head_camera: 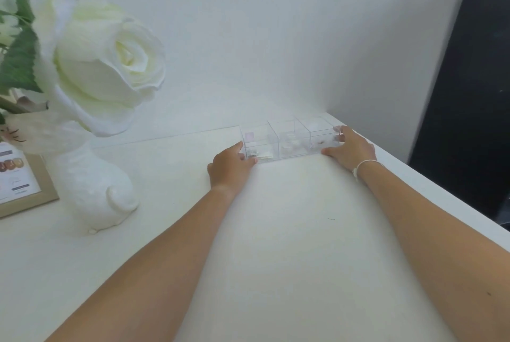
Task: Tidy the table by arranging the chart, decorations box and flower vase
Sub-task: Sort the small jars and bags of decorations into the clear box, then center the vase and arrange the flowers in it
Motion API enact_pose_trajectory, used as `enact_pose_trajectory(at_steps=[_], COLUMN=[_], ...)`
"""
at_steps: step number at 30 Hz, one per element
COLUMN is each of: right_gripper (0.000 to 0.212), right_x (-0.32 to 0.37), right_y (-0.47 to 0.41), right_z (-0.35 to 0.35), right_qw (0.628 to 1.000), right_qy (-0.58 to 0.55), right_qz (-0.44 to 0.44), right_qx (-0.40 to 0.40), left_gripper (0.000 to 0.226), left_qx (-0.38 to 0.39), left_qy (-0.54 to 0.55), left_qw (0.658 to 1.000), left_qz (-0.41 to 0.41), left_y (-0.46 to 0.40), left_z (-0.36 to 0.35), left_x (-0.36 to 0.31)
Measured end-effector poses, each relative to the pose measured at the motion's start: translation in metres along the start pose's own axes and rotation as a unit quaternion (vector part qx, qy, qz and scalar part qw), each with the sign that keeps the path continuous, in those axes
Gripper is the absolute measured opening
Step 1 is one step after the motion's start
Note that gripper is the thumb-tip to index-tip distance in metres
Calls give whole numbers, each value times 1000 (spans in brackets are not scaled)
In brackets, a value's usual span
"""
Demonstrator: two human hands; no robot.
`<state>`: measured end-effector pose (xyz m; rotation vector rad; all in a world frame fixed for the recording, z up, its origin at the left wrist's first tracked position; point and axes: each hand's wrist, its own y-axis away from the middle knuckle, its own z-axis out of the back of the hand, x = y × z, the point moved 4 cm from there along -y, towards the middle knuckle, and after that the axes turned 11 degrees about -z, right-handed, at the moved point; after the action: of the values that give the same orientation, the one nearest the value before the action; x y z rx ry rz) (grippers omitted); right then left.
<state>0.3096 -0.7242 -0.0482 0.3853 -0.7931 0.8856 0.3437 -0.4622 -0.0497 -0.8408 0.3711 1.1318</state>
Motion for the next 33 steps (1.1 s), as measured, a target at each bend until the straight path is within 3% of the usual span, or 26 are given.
enact_pose_trajectory(at_steps=[18, 33], right_gripper=[66, 55], right_x=[-10, 3], right_y=[19, 139], right_z=[6, -3], right_qw=[999, 998], right_qy=[-51, -36], right_qz=[-2, 57], right_qx=[-17, 7], left_gripper=[57, 48], left_qx=[-10, 1], left_qy=[42, 108], left_qw=[999, 994], left_qz=[8, -7], left_y=[19, 125], left_z=[9, 77], left_x=[-2, 6])
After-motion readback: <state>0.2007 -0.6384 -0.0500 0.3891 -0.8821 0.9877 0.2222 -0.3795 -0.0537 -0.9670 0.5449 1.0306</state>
